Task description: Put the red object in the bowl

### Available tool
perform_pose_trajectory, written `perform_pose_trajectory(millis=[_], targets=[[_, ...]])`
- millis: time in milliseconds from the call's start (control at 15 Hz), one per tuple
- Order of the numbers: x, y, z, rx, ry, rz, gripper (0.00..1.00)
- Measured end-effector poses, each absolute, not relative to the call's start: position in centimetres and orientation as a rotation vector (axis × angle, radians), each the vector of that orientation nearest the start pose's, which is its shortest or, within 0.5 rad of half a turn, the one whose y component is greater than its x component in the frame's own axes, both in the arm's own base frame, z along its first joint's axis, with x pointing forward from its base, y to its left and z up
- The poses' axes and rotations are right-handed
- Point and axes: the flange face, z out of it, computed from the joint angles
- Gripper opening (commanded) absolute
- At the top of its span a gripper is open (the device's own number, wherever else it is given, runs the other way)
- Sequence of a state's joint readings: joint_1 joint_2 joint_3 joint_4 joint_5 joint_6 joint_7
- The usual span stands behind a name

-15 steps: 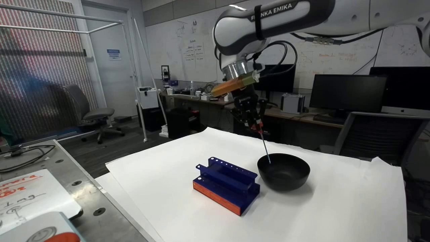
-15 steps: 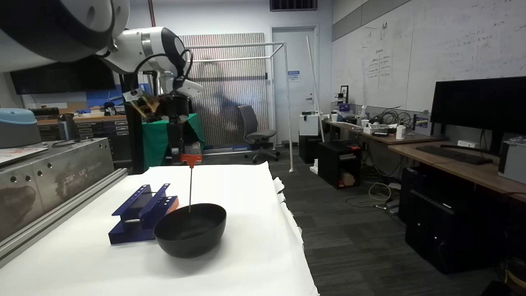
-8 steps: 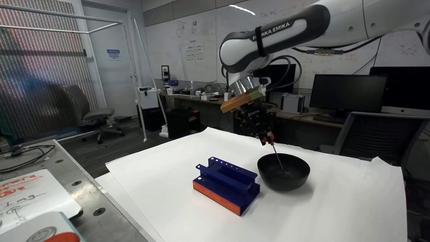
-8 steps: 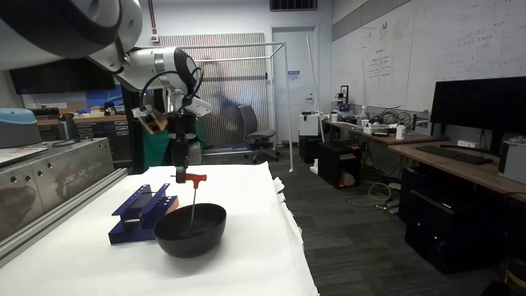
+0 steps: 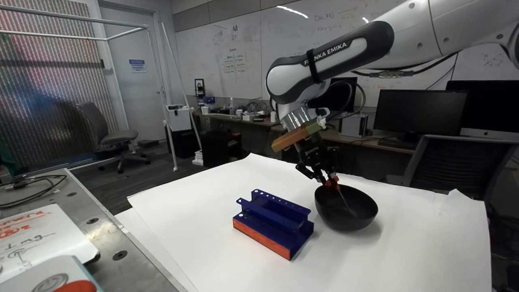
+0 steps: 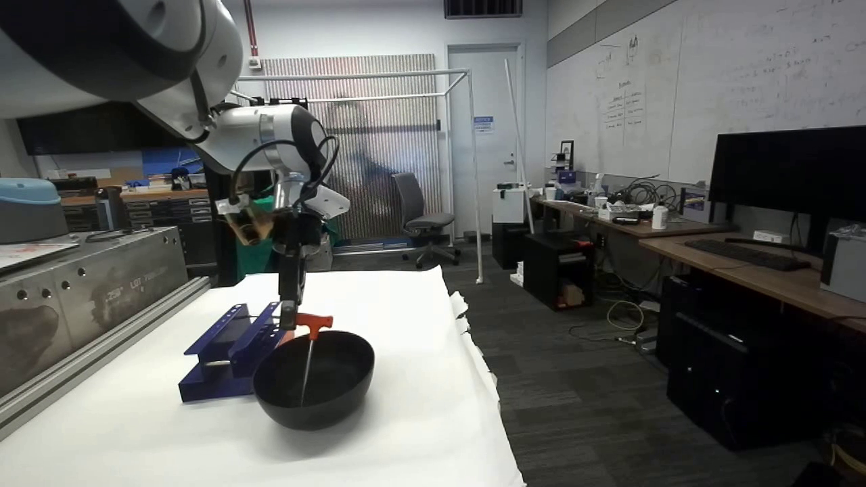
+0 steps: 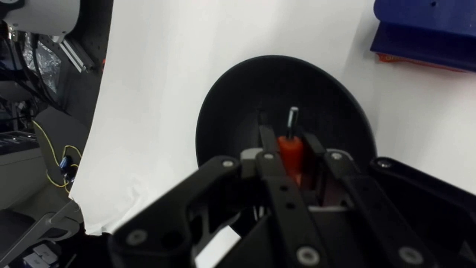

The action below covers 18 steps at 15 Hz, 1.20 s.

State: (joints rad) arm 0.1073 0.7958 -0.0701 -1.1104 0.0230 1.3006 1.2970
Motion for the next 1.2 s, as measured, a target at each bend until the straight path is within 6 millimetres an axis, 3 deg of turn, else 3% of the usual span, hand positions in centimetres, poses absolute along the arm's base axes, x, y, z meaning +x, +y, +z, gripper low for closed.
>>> perform_pose_trajectory(millis=[67, 133, 200, 400, 800, 1200], targets=[[68.3, 4.3, 30.7, -2.791, 2.012, 0.817, 0.12], [68.3, 4.5, 30.5, -2.796, 2.002, 0.828, 0.23], [68.2, 4.7, 30.3, -2.803, 1.987, 0.841, 0.46], [68.0, 5.3, 29.8, -2.812, 1.946, 0.885, 0.55], [67.8, 6.1, 29.8, -2.796, 1.837, 0.966, 0.99], [67.7, 6.5, 32.1, -2.807, 1.482, 1.023, 1.00]])
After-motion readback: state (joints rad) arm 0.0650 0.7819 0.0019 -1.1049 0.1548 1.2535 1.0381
